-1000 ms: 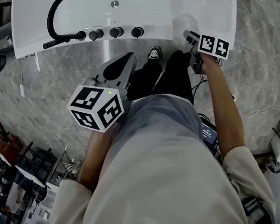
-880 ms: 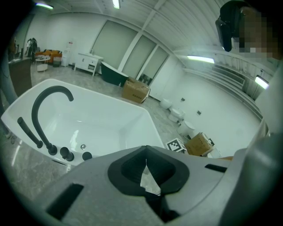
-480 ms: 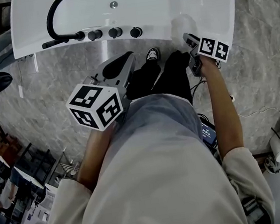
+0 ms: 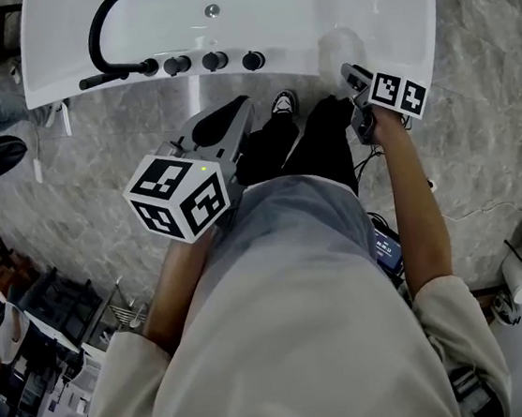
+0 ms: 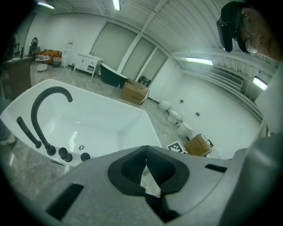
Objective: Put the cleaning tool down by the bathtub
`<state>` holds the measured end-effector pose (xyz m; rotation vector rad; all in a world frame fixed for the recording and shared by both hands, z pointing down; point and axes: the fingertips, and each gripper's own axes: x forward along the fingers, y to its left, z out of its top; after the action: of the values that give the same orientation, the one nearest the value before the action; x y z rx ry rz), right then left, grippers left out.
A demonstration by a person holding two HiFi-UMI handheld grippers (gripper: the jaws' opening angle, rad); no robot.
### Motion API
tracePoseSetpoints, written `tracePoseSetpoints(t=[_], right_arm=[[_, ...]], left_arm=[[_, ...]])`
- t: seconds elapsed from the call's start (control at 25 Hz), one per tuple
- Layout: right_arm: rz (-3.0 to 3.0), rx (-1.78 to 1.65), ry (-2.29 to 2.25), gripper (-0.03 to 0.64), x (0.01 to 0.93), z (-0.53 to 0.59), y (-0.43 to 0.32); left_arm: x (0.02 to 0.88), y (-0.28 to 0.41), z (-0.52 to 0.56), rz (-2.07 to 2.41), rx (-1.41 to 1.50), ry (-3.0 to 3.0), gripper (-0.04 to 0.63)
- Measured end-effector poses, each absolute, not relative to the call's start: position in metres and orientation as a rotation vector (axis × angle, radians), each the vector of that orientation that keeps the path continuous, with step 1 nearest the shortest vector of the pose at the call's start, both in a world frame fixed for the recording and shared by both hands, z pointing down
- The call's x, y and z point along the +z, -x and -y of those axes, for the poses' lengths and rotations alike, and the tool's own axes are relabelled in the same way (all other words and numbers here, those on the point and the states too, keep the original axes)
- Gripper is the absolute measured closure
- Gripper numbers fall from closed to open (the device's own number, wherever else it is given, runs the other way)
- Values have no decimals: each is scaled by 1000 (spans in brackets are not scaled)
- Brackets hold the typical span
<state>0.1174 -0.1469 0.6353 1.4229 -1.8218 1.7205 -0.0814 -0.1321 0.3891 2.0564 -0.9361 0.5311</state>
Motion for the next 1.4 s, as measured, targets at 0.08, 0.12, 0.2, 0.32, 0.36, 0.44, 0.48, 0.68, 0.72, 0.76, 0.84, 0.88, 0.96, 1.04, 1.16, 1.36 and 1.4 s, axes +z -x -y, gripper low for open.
tracePoseSetpoints(t=[0.08,0.12,0.2,0.32,0.36,0.44,0.48,0.68,0.72,0.76,0.84,0.88,0.96,1.04,1.16,1.36,1.4], right_arm=[[1819,1717,-1424,522,634,146,-119],[1815,1712,-1423,520,634,146,-120],[1809,1698,-1419,509,633,144,-121],[1808,1700,-1416,497,631,142,-121],[1808,1703,-1418,495,631,142,-122],[1808,1709,-1426,495,630,142,-123],[1808,1710,-1430,494,630,143,-123],[1825,1699,-1441,494,623,146,-124],[1829,1696,-1445,494,621,146,-124],[1832,1693,-1449,494,619,147,-124],[1838,1688,-1457,494,614,147,-125],[1843,1684,-1459,494,610,146,-126],[1859,1669,-1463,494,602,145,-127],[1878,1649,-1467,494,593,143,-127],[1911,1621,-1476,494,578,143,-127],[1971,1565,-1506,495,549,142,-128],[1981,1557,-1510,495,544,141,-129]], left_arm=[[388,80,132,935,530,-2061,591],[387,79,133,933,528,-2063,591],[387,79,133,930,523,-2064,591],[386,78,133,928,518,-2062,591],[386,78,134,928,518,-2064,591],[386,77,135,926,518,-2067,591],[386,77,136,925,518,-2069,591],[386,76,139,920,511,-2076,591],[386,76,140,918,509,-2078,591],[386,75,140,915,507,-2081,591],[384,74,142,908,502,-2088,591],[383,73,142,905,500,-2092,591],[380,71,143,900,494,-2100,591],[376,69,144,896,488,-2109,591],[374,67,146,887,479,-2122,591],[367,61,148,866,464,-2150,591],[366,59,148,863,462,-2155,591]])
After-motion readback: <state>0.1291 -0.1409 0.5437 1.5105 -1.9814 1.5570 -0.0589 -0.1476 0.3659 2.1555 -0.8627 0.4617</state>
